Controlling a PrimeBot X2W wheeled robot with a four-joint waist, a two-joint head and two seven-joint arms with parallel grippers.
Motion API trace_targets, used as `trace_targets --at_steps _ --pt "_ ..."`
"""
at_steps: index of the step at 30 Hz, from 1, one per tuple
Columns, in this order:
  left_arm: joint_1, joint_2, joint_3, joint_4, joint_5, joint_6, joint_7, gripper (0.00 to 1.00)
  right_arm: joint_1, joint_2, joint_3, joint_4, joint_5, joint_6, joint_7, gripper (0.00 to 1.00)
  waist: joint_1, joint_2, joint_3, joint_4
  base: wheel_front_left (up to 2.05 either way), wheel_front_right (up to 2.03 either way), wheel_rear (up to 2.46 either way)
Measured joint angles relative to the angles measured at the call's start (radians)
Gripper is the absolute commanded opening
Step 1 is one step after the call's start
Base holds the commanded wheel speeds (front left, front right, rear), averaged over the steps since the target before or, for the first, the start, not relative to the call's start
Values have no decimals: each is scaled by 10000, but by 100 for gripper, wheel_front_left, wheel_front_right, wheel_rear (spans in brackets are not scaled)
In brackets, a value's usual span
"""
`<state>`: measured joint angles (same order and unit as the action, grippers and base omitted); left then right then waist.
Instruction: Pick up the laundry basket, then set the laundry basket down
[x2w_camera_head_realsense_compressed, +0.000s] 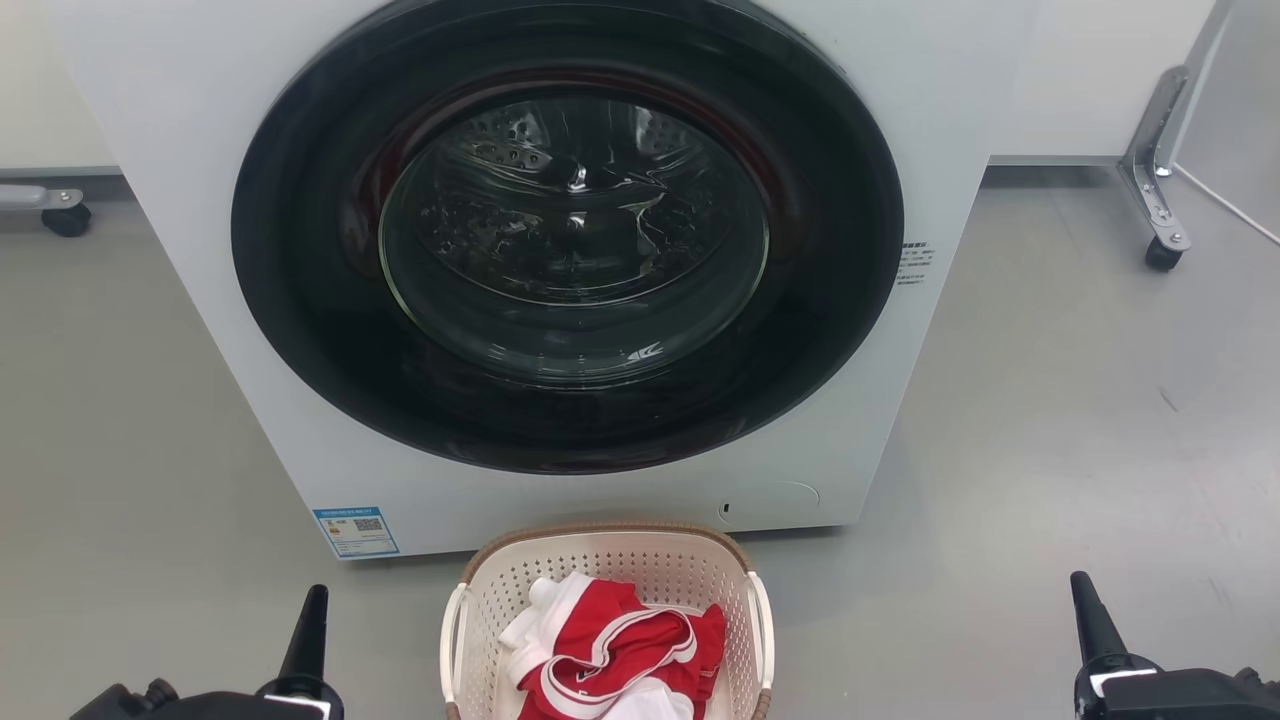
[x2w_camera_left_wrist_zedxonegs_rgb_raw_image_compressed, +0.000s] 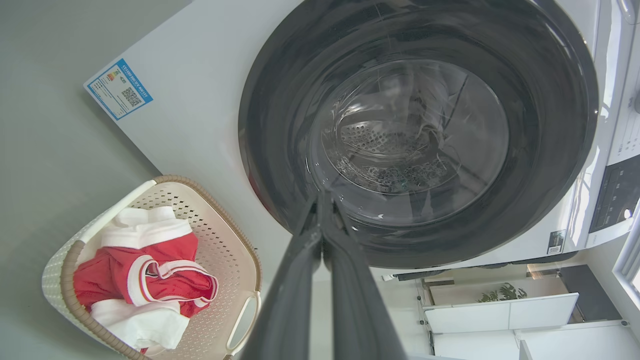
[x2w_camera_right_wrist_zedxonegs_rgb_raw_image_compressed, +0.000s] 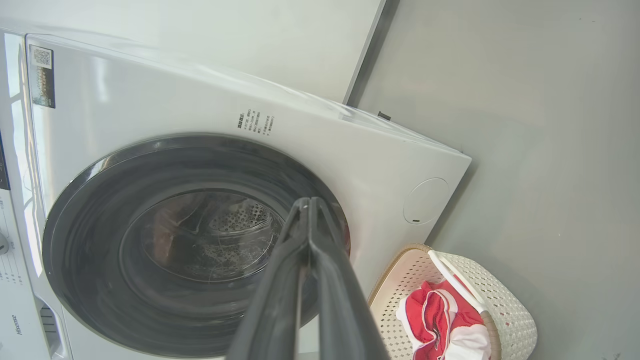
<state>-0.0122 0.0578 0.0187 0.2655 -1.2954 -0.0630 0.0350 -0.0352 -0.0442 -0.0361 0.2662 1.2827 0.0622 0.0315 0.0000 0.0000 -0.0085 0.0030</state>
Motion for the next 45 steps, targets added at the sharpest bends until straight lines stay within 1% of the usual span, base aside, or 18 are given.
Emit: trace_targets --at_steps 2,8,11,14,19,21,24,45 --pt "-64 -10 58 23 -253 -86 61 0 -12 2 -92 25 270 12 61 0 0 0 9 -3 0 0 0" --pt "-207 -46 249 117 -1012 -184 267 0 -190 4 -343 107 1129 186 288 0 0 0 37 -11 0 0 0" --pt "-310 -50 353 136 -1457 -339 360 0 -233 6 -476 146 1530 274 391 0 0 0 51 -15 0 0 0" --pt "-363 -79 441 192 -1854 -360 485 0 -288 6 -596 209 1946 351 483 0 0 0 65 -19 0 0 0" --pt "-522 -123 621 230 -2546 -523 658 0 -421 10 -813 274 2640 456 669 0 0 0 89 -26 0 0 0" --pt "-600 -132 708 290 -2880 -575 752 0 -455 10 -930 311 3089 541 750 0 0 1 102 -30 0 0 0" --pt "-677 -144 721 291 -3047 -604 782 0 -530 12 -959 320 3133 571 819 0 0 0 103 -30 0 0 0" --pt "-677 -150 723 301 -3051 -604 782 0 -561 12 -959 322 3137 581 817 0 0 0 102 -30 0 0 0"
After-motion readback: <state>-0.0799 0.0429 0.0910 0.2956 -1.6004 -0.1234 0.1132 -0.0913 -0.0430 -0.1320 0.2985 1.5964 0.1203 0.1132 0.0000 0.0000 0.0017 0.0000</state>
